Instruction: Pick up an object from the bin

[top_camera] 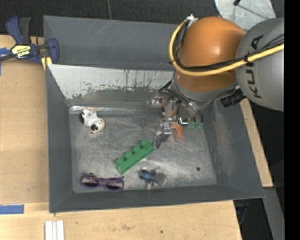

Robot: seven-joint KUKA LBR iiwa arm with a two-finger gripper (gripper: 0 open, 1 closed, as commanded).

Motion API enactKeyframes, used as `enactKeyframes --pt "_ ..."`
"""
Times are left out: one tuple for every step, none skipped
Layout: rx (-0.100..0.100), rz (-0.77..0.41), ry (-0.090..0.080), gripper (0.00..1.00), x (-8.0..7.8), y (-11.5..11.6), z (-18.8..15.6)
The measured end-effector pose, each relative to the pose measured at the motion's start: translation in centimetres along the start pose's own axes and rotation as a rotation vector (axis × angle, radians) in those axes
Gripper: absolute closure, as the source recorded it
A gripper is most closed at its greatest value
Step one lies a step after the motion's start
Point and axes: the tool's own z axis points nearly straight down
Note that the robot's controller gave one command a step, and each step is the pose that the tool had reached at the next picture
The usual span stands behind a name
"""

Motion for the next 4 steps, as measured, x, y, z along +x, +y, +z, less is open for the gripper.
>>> enactKeyframes --pt "-0.001 0.002 -0.008 0.0 -0.1 0.0 -0.4" --pt "0.0 -0.057 -0.015 0.0 0.1 1.7 3.1" --pt "-0.001 -0.106 -0.009 0.0 2.9 2.2 7.1" --pt "0.0 -0.212 -0.008 0.0 4.4 3.2 10.7"
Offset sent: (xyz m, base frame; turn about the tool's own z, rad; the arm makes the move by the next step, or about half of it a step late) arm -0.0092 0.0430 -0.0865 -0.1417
